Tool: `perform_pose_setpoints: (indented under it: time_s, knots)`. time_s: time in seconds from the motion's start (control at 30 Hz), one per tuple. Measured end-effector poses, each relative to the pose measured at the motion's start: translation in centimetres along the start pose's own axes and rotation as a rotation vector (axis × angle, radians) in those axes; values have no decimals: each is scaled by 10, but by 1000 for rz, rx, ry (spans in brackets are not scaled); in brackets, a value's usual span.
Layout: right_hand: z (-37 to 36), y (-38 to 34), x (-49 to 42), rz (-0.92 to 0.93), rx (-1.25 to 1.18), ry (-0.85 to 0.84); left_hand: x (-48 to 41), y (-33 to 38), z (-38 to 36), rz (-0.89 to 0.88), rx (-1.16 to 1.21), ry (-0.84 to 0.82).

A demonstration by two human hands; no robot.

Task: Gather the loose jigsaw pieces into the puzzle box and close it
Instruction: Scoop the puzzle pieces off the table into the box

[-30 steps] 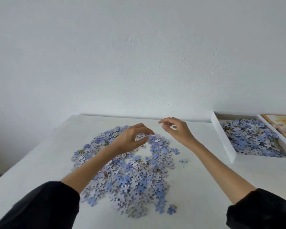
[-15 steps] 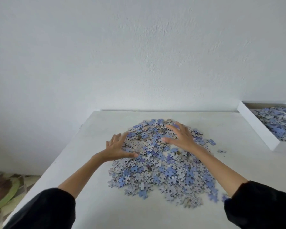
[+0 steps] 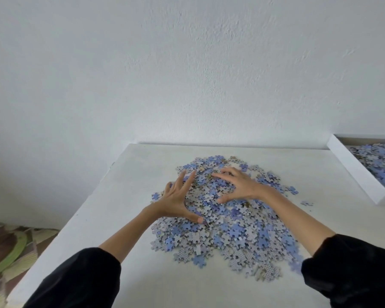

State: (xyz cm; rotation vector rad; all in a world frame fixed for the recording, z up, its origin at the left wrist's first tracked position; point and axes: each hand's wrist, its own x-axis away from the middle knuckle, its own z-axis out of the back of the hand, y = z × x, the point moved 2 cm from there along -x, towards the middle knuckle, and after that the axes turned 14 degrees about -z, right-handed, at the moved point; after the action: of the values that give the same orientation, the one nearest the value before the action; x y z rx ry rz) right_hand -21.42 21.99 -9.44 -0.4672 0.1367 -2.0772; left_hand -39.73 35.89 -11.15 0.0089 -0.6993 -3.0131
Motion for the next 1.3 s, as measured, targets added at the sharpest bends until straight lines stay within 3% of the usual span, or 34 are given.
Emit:
perform_pose_setpoints:
  time_s: [0.17, 0.37, 0.73, 0.83, 0.93, 1.3]
  knots:
    - [-12, -2, 5, -2, 67, -70, 0, 3, -4, 2, -134, 70]
    - [-14, -3, 7, 2, 47, -9, -6, 4, -6, -15, -148, 171]
    - [-17, -8, 8, 19, -168, 190, -5, 12, -4, -148, 75, 386]
    - [-20, -15, 7, 43, -200, 302, -5, 13, -2, -179, 200, 466]
    - [-20, -18, 5, 36, -320, 307, -3, 13, 2, -175, 312, 536]
    - [2, -11, 17, 80, -721, 334, -5, 15, 12, -190, 427, 532]
